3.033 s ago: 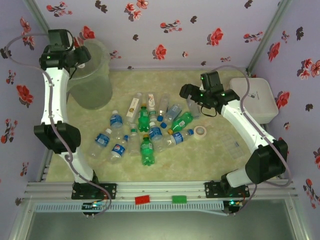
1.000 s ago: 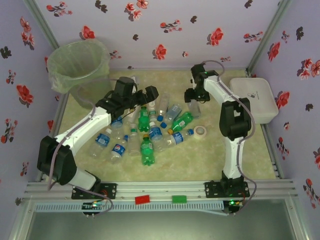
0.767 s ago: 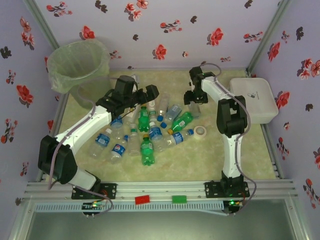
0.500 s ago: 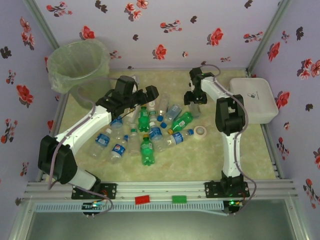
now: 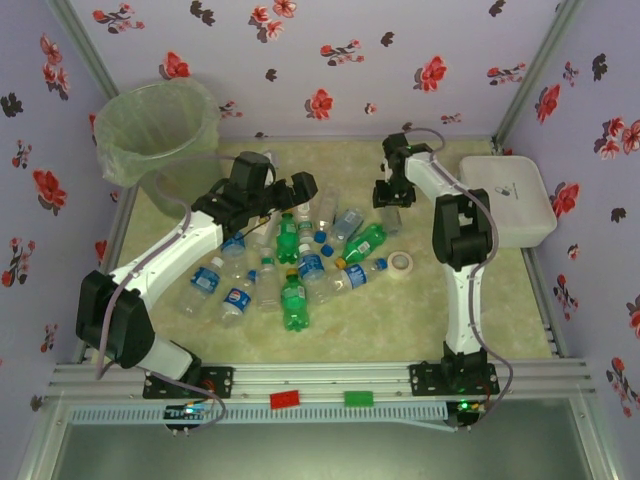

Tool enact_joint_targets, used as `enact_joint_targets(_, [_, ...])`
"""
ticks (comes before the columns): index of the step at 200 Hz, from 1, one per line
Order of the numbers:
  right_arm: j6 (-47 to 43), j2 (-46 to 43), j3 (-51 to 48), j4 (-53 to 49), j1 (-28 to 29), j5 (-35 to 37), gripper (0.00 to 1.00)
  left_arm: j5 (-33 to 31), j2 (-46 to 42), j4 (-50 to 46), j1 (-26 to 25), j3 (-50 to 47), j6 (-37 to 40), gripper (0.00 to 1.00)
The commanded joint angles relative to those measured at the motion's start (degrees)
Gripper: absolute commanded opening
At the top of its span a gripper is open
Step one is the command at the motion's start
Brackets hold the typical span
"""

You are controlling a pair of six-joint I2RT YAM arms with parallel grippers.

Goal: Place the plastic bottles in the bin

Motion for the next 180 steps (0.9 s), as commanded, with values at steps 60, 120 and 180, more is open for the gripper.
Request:
enact_joint_targets(60, [14.84,-21.73,-8.91,12.86,-0.34,-18.83,0.47,9.88,0.34,7.78,-2.05,1.73,6.03,1.00])
enact_joint_targets(120, [32.23,-31.60,-23.18,32.00,3.27,-30.69,0.45,16.39,5.65,5.61,-6.46,8.07,12.03,1.00])
enact_joint_targets(180, [37.34,-37.11,-28.80,37.14,5.60,-32.88,0.46,16.65,8.80,-1.16,-7.99,12.49,15.98,1.00])
